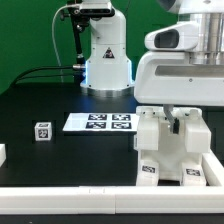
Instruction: Assemble chair
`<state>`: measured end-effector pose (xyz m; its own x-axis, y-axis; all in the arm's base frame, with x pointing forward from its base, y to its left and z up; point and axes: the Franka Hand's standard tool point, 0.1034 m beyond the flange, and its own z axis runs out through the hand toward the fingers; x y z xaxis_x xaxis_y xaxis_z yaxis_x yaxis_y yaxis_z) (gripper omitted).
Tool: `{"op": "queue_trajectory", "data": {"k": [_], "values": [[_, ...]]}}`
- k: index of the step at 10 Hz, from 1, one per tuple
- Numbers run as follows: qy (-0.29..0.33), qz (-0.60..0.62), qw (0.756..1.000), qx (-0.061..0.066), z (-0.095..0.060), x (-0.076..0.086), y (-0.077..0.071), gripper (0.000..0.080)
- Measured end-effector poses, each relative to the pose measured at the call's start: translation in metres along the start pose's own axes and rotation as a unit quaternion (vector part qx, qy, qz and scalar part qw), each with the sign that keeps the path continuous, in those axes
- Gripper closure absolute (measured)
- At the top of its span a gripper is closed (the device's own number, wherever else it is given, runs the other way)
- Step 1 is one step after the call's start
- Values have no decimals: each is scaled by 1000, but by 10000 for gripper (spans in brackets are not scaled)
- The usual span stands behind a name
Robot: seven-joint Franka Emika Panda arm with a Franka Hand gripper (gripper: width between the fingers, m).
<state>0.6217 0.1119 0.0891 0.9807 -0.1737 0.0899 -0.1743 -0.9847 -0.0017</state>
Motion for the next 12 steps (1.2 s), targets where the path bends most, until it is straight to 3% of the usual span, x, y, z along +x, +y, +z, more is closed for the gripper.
{"op": "queue_trajectory", "data": {"k": [5, 9, 10, 12], "values": [[-7, 21, 1000, 8, -30, 1, -5, 151], [-19, 38, 999, 22, -71, -30, 6, 151], [-24, 39, 999, 24, -75, -42, 8, 151], [-13, 48, 998, 28, -77, -48, 11, 151]]}}
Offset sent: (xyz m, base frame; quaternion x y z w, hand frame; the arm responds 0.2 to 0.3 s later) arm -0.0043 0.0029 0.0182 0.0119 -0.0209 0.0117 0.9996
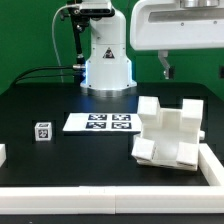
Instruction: Assemble chair
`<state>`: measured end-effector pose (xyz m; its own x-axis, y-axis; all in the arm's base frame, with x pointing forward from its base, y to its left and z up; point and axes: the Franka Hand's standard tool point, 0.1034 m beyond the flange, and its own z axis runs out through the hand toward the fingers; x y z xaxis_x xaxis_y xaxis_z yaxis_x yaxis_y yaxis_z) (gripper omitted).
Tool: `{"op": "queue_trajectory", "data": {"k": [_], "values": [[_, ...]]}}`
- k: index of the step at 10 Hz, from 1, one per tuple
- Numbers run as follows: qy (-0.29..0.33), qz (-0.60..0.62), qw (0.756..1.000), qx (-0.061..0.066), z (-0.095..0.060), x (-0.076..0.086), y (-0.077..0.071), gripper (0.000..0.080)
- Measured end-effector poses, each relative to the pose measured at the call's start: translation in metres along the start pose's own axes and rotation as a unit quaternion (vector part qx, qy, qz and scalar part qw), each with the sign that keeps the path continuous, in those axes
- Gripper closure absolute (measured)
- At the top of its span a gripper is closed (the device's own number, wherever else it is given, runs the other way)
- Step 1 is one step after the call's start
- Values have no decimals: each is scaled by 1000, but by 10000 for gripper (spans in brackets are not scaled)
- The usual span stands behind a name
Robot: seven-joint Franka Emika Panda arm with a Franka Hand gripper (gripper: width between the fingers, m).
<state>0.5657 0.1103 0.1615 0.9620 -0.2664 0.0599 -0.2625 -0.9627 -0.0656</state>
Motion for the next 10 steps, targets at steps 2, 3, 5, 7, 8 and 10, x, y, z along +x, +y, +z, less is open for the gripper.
{"op": "queue_trajectory", "data": {"k": [2, 3, 5, 7, 8, 10], "values": [[-1, -5, 1000, 0, 3, 1, 2, 151], [1, -11, 1000, -1, 8, 4, 9, 151], [8, -26, 1000, -3, 19, 2, 21, 151], [8, -30, 999, -6, 26, 6, 23, 151], [5, -33, 999, -9, 32, 5, 20, 151], [5, -34, 999, -12, 39, 10, 22, 151]]}}
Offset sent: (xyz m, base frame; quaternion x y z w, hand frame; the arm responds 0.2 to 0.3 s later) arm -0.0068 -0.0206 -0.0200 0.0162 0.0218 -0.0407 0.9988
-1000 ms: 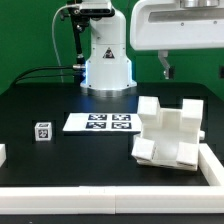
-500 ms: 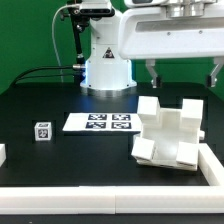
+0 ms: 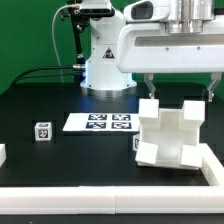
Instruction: Assemble chair
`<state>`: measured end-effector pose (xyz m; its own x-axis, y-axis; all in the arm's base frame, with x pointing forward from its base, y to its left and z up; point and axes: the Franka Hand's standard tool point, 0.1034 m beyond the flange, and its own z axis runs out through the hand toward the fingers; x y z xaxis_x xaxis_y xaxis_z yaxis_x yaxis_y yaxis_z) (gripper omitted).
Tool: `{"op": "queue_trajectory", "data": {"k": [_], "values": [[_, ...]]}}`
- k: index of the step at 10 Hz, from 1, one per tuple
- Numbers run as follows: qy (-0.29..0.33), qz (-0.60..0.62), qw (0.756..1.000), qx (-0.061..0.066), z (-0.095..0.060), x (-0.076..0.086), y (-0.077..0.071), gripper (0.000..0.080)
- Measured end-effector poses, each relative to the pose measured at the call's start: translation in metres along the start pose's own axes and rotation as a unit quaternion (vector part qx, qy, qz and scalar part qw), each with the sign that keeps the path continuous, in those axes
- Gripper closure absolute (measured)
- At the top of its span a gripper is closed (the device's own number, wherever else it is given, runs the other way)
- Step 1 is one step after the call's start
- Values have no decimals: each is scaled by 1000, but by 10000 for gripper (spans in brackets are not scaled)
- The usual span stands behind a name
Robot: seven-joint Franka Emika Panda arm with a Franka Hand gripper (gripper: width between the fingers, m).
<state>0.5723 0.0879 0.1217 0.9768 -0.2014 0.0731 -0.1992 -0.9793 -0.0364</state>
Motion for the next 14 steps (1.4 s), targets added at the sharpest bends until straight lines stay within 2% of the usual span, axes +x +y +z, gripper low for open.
{"op": "queue_trajectory", "data": {"k": [2, 4, 6, 8, 10, 12, 13, 14], "values": [[2, -2, 1000, -6, 11, 16, 7, 151], [12, 3, 1000, -9, 23, 27, 1, 151], [19, 4, 1000, -9, 24, 40, -2, 151], [21, 3, 1000, -8, 22, 45, -3, 151], [20, 3, 1000, -7, 16, 48, -5, 151], [5, -3, 1000, -4, -1, 47, -4, 151], [2, -4, 1000, -2, -11, 49, 6, 151], [-16, 14, 1000, 2, -20, 47, 23, 151]]}}
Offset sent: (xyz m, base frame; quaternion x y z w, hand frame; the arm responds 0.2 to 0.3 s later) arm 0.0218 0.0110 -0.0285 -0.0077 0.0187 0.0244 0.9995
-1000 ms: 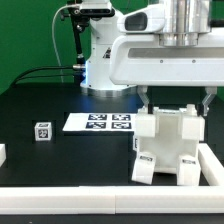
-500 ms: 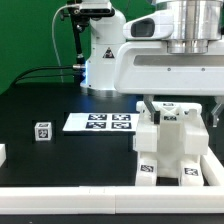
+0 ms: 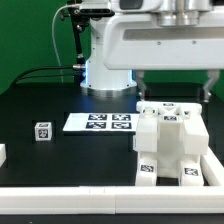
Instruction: Assemble chair
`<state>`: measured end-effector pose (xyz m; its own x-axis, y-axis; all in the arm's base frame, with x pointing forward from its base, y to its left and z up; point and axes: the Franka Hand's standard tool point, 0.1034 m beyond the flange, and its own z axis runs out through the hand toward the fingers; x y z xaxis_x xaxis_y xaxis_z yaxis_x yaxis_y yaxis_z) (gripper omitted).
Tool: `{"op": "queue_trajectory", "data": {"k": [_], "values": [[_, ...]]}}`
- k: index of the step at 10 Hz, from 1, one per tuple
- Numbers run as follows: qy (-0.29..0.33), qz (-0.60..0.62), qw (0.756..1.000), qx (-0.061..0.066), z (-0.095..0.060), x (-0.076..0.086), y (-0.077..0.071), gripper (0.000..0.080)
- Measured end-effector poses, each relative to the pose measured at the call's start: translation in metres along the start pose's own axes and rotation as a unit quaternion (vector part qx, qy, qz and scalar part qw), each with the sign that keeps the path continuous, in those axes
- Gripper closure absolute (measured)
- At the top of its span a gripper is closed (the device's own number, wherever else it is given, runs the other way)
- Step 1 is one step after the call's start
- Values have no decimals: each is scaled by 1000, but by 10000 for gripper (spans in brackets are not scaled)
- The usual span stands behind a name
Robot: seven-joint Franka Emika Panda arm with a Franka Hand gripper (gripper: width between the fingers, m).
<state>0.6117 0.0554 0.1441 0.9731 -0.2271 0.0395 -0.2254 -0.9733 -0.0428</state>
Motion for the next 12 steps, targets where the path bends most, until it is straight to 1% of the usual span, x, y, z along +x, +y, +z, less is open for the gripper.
{"op": "queue_trajectory", "data": {"k": [1, 3, 4, 5, 6, 7, 8, 9, 10, 11, 12], "values": [[-22, 24, 999, 6, -1, -2, 13, 151], [-21, 33, 999, 5, 1, -3, 12, 151], [-21, 35, 999, 6, 1, -2, 15, 151], [-29, 82, 996, 26, 1, 0, 25, 151], [-34, 155, 987, 38, -1, 5, 43, 151], [-39, 213, 975, 46, -8, 13, 56, 151], [-38, 274, 959, 61, -3, 14, 67, 151], [-29, 297, 953, 42, 12, -1, 61, 151], [-42, 313, 948, 47, 11, -7, 44, 151], [-39, 346, 936, 49, 9, -2, 50, 151], [-39, 359, 931, 54, 11, -3, 53, 151]]}}
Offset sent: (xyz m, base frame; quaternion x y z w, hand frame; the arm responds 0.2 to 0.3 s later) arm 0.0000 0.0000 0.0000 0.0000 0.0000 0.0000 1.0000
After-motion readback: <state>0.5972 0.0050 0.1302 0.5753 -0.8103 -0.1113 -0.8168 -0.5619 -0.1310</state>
